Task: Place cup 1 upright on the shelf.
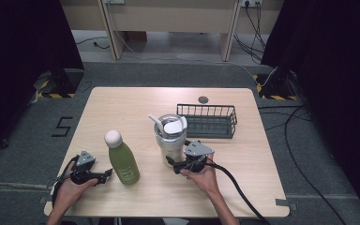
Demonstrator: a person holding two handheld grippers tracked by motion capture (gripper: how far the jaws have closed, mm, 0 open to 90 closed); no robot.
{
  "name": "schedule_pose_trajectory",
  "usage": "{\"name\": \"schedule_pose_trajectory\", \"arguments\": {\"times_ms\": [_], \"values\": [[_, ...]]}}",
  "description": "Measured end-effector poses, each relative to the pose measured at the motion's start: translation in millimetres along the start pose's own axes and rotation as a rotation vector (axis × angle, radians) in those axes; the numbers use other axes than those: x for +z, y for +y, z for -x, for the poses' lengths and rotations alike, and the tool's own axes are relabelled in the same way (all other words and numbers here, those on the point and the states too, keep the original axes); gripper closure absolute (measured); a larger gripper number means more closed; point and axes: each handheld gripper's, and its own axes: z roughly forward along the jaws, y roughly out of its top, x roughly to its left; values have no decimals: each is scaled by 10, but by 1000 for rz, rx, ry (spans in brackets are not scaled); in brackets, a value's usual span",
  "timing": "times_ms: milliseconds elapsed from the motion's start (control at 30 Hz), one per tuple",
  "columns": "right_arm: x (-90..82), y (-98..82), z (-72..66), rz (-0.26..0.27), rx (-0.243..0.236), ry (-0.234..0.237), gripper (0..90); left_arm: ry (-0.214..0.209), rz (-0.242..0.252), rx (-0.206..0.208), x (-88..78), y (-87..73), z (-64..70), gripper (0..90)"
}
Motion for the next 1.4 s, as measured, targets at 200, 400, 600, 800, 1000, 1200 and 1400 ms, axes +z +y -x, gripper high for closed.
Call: {"name": "schedule_pose_trajectory", "arguments": {"times_ms": [200,400,600,800,1000,1200,1400], "values": [[66,-26,6,29,7,7,105,0,0,0,0,0,0,96],[120,-36,4,35,2,11,90,0,0,0,0,0,0,96],[161,-45,-3,37,-4,4,85,0,0,0,0,0,0,96],[197,-49,-18,53,-9,-6,84,0,0,0,0,0,0,96],[223,-65,-14,73,-8,-3,87,-1,1,-1,-2,-2,1,96],[213,-57,-11,73,5,-3,100,-1,1,-1,-1,-2,1,96],[207,-46,-18,70,5,-6,103,-1,1,-1,-2,-2,1,96]]}}
